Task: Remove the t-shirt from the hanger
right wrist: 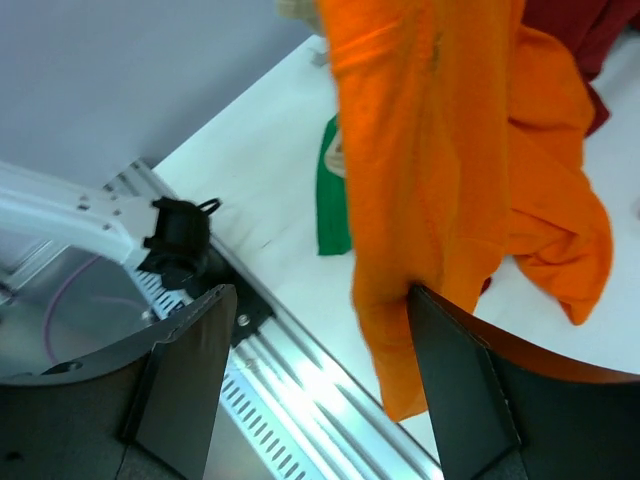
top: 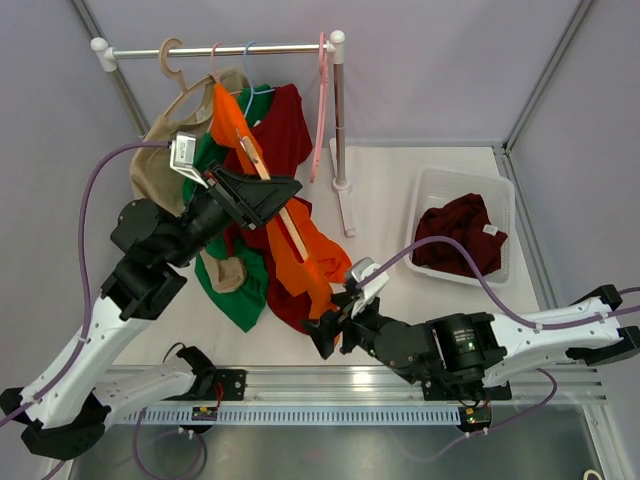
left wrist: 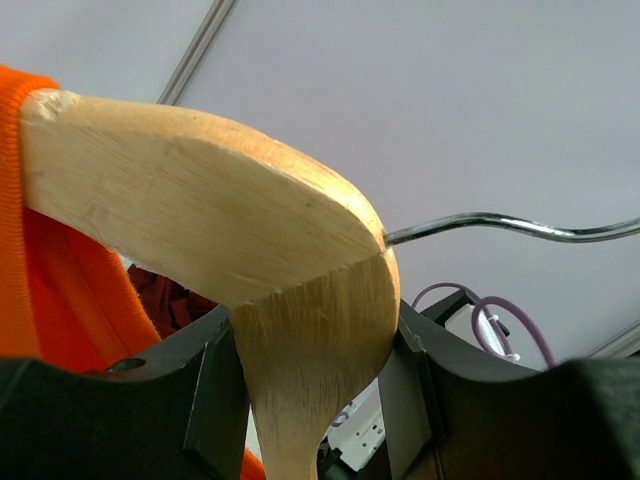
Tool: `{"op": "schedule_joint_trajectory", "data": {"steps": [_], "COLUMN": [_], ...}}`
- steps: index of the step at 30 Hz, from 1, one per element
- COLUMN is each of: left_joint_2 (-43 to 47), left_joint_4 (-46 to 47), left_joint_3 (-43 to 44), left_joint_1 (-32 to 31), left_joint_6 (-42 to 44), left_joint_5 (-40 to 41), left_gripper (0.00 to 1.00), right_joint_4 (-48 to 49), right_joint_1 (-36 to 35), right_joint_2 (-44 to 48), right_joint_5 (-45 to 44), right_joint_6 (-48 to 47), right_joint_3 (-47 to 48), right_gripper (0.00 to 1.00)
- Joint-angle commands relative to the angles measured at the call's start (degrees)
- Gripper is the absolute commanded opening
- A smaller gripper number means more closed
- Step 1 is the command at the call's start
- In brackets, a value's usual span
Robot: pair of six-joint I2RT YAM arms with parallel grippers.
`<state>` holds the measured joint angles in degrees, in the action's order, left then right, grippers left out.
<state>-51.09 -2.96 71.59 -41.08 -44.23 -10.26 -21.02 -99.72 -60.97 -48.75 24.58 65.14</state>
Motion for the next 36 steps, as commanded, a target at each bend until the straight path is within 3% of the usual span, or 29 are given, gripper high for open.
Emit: {"op": "schedule_joint_trajectory", "data": {"steps": [1,2,5,6,7,8,9,14,20,28,31,32,34,35,36], "left_joint_2": [2.0,2.0,1.7,1.4,1.1,0.1,-0.4,-6.1,-13.8,-16.5,-11.1,-8.9,-4.6,-0.6,1.2], "left_joint_4": [7.2,7.3,7.7,7.4,7.3,7.0,6.4,3.1,6.7,10.6,11.0,11.1,11.4,11.3,11.3], "left_joint_3": [0.2,0.3,1.5,2.3,3.1,5.2,6.7,16.0,25.6,31.7,26.3,19.6,13.0,7.1,4.6], "left_joint_1": [-0.4,-0.4,-0.4,-0.4,-0.4,-0.4,-0.3,3.4,15.5,17.3,14.4,12.2,8.9,8.0,7.3], "left_joint_6": [-1.3,-1.8,-1.7,-1.4,-1.1,-0.4,0.3,2.3,-11.0,-19.0,-18.7,-18.4,-16.8,-16.3,-16.2], "left_joint_5": [0.3,0.1,0.1,0.3,0.4,0.3,0.3,0.1,-9.4,-14.1,-16.4,-16.3,-15.6,-15.1,-15.5], "left_gripper": [0.0,0.0,0.0,0.0,0.0,0.0,0.0,0.0,0.0,0.0,0.0,0.0,0.0,0.0,0.0], "right_joint_4": [-1.3,-1.5,-1.5,-1.7,-2.8,-3.7,-4.0,-5.6,-20.6,-25.0,-20.6,-17.1,-3.7,-0.5,2.4], "right_joint_1": [4.0,4.5,5.1,5.1,5.1,5.0,4.9,-1.0,-8.4,-11.0,-7.4,-5.2,3.3,5.2,6.6], "right_joint_2": [-0.4,-0.6,-1.7,-1.9,-1.8,-1.0,-0.5,5.4,3.2,-1.1,2.3,3.7,4.0,3.4,2.7], "right_joint_5": [-3.1,-2.8,-0.5,0.9,1.5,2.2,2.5,1.6,1.9,-2.3,-7.2,-6.6,-2.9,0.4,1.2], "right_joint_6": [0.4,0.6,1.3,2.3,3.0,4.2,5.8,12.2,32.7,45.4,37.1,26.5,16.2,8.5,5.7], "right_joint_3": [1.5,1.1,1.0,0.9,0.7,-0.1,-0.9,-8.8,-12.9,-16.4,-14.6,-14.2,-13.9,-12.9,-11.8], "right_gripper": [0.78,0.75,0.44,0.22,0.12,0.03,0.0,0.0,0.0,0.0,0.0,0.0,0.0,0.04,0.24]}}
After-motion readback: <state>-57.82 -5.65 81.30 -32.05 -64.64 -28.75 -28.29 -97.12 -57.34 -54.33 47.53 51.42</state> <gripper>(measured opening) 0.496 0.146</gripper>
